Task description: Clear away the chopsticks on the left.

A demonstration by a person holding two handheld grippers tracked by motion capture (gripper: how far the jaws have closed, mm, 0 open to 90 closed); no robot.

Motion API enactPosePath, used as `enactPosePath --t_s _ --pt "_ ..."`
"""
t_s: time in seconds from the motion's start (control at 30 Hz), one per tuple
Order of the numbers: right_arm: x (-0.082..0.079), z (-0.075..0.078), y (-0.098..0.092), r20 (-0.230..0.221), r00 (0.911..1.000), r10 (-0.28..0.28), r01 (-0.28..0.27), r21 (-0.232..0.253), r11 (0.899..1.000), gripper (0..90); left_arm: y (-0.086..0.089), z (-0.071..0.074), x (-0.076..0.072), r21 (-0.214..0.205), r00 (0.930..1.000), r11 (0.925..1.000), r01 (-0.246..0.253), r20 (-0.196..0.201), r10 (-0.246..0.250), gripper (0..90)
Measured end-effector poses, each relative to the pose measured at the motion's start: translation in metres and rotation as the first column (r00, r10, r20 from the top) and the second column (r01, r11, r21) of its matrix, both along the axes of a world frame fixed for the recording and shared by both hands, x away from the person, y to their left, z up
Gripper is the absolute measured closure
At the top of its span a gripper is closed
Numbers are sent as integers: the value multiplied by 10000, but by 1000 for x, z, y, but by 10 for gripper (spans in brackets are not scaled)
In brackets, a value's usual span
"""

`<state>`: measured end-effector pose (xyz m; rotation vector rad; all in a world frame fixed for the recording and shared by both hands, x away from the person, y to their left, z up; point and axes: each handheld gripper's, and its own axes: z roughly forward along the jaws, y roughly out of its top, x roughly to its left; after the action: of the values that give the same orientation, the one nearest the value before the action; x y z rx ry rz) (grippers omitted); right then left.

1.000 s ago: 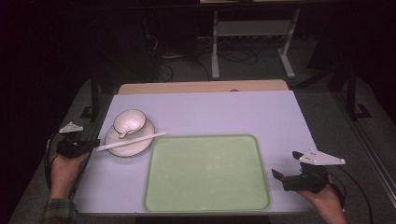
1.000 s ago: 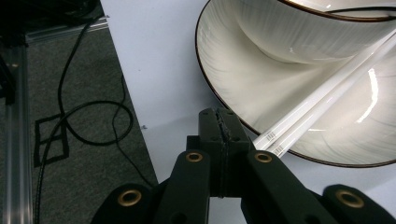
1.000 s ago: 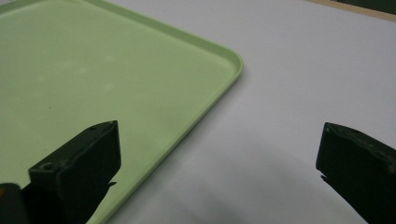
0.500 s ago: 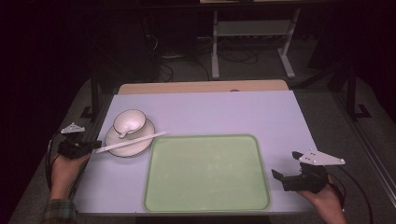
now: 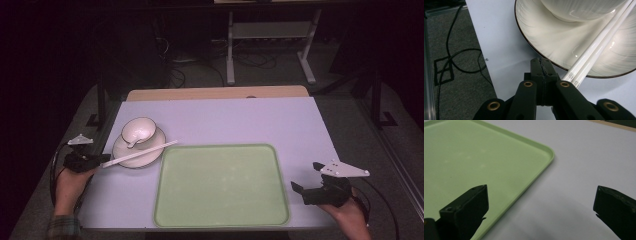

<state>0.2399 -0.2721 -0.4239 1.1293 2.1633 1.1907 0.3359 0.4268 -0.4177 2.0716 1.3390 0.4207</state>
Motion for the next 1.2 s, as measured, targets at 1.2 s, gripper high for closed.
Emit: enactPosePath --t_s 1.2 --pt "0 0 0 25 10000 -12 12 9 10000 0 -52 9 5 -23 9589 9603 2790 548 -2784 606"
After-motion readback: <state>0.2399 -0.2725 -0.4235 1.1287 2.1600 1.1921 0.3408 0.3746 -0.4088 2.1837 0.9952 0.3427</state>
